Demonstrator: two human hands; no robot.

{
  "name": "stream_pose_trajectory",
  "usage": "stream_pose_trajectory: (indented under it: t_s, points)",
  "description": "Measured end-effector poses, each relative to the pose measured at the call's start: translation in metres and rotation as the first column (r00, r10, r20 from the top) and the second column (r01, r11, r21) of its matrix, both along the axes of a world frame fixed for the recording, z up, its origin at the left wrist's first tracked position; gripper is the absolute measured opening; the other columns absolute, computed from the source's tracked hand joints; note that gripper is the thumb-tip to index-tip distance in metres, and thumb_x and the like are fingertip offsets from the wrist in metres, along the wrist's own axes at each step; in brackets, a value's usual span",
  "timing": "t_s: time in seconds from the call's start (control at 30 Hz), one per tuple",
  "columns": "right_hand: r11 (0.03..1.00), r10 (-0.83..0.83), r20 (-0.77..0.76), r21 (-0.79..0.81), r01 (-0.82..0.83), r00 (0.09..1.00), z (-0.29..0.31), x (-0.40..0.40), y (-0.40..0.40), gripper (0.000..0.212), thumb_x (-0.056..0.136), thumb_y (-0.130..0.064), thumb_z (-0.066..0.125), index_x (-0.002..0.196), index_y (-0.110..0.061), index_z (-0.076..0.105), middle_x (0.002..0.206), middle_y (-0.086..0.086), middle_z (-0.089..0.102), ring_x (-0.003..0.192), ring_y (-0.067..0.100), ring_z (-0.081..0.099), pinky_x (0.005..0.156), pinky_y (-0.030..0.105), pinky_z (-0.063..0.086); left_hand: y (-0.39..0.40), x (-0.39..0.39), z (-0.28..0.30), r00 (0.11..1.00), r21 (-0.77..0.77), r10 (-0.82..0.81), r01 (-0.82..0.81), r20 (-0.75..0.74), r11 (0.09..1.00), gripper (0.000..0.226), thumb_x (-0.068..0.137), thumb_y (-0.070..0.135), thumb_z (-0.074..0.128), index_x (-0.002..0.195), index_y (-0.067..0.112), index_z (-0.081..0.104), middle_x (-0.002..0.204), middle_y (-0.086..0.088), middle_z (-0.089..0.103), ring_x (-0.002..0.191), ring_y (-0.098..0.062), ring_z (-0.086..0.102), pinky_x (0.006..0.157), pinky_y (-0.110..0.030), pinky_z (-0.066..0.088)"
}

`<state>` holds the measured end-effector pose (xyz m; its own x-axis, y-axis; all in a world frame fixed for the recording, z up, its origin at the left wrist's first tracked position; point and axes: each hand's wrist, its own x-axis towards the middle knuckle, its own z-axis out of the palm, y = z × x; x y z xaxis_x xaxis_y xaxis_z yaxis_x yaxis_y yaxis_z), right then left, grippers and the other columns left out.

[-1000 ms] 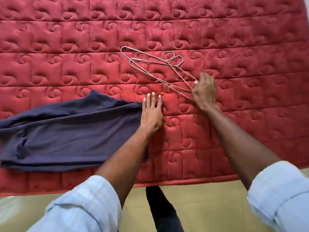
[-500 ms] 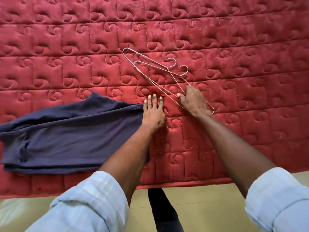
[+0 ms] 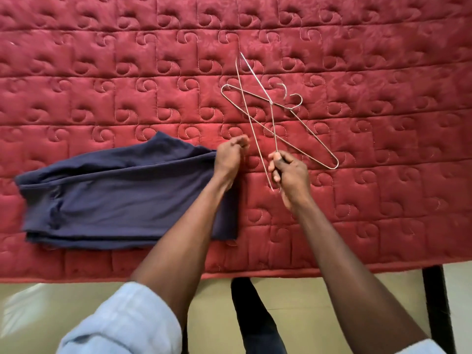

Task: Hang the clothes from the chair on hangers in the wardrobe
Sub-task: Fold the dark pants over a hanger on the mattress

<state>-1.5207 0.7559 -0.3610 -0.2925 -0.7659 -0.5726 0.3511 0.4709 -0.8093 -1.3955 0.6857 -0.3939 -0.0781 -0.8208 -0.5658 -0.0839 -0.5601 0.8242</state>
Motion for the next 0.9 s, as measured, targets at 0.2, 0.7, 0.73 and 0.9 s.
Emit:
stream_pose_trajectory:
  t_s: [0.2,0.7,0.73,0.9]
  points:
    - [0.996,-0.06,0.47,0.092,0.018,0.88,-0.003,0.05,0.065,0.017,0.098,-0.004,0.043,0.089,-0.008,0.057,0.058,-0.003,0.048,0.034,0.0,0.026,0.042,0.015,0.019,0.045,0.036,0.015,0.925,0.233,0.283,-0.226,-0.254,0.946,0.009,0.101,0.02,0.05,0.103,0.016,0.058,0.097,-0.004,0.067,0.081,-0.013,0.067,0.075,-0.029,0.054]
    - [0.973,-0.175,0.381,0.21,0.1,0.908,-0.028,0.071,0.076,0.007,0.098,-0.019,0.053,0.096,-0.014,0.058,0.094,0.01,0.072,0.077,0.02,0.07,0.074,0.027,0.054,0.12,0.083,-0.009,0.952,-0.004,0.238,-0.242,0.194,0.97,0.021,0.101,0.013,0.049,0.111,0.017,0.067,0.057,0.005,0.052,0.042,-0.008,0.04,0.043,-0.02,0.033]
    - [0.966,-0.187,0.347,0.236,0.107,0.919,-0.029,0.069,0.068,0.009,0.097,-0.021,0.056,0.093,-0.015,0.059,0.091,0.009,0.072,0.073,0.018,0.069,0.072,0.026,0.055,0.124,0.083,-0.01,0.951,0.011,0.223,-0.231,0.214,0.973,0.021,0.101,0.014,0.05,0.112,0.018,0.068,0.059,0.004,0.053,0.043,-0.01,0.043,0.041,-0.02,0.036]
    - [0.93,-0.091,0.079,0.363,0.056,0.993,-0.027,0.07,0.047,0.023,0.087,-0.035,0.071,0.081,-0.016,0.06,0.06,0.0,0.064,0.052,0.012,0.059,0.054,0.024,0.047,0.13,0.086,-0.008,0.857,-0.092,0.07,-0.026,0.511,0.995,0.026,0.097,0.018,0.055,0.115,0.009,0.072,0.09,-0.018,0.072,0.083,-0.033,0.068,0.074,-0.033,0.049]
